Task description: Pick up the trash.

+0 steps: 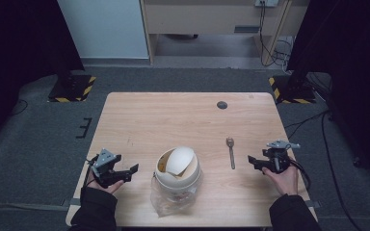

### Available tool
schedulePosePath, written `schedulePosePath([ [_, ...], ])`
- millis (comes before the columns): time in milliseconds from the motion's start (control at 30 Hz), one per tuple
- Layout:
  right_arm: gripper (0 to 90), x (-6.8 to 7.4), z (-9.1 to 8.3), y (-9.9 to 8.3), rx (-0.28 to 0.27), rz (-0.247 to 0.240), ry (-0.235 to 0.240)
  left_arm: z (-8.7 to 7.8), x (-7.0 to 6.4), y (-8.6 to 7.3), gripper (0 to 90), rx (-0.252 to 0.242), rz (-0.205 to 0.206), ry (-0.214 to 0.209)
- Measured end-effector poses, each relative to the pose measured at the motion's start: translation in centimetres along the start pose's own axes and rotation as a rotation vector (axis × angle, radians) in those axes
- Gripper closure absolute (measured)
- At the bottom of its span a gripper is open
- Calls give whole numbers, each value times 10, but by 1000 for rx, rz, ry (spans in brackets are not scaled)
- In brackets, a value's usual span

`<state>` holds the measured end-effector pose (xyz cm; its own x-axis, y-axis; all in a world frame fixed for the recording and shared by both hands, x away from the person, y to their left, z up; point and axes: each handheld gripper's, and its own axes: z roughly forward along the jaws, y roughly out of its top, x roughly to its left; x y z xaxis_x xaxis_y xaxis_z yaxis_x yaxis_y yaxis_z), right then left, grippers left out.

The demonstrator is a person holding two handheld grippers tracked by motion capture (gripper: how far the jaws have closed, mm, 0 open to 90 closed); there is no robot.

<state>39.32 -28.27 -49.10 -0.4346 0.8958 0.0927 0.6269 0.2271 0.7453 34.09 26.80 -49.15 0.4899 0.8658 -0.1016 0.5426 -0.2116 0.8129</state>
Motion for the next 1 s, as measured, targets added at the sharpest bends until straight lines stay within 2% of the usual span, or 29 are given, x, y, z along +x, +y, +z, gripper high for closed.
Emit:
schedulePosePath([
  [33,286,0,0,0,0,0,0,0,0,0,159,0,0,0],
  [133,311,8,6,10,-13,-34,2,8,1,-3,158,52,21,9],
  [233,313,14,12,15,-14,-37,-9,10,1,-4,152,70,25,8],
  [267,320,21,20,21,-6,-47,-8,12,2,-6,152,94,32,13],
  [333,334,27,29,25,3,-62,-9,13,3,-7,152,110,32,15],
  [500,400,44,51,30,29,-83,-14,13,3,-6,150,105,32,9],
  [567,417,49,61,31,44,-66,-12,13,2,-6,150,106,38,7],
  [633,437,52,70,30,34,-43,-11,13,2,-5,151,108,42,6],
  [733,473,55,81,27,59,-46,-30,13,1,-5,151,111,53,6],
  [867,537,56,85,23,98,-63,-53,13,2,-5,151,113,56,5],
  [933,570,56,85,22,95,-70,-55,13,2,-4,151,112,57,5],
  [1000,694,57,85,20,73,-86,-43,12,1,-4,151,111,57,6],
])
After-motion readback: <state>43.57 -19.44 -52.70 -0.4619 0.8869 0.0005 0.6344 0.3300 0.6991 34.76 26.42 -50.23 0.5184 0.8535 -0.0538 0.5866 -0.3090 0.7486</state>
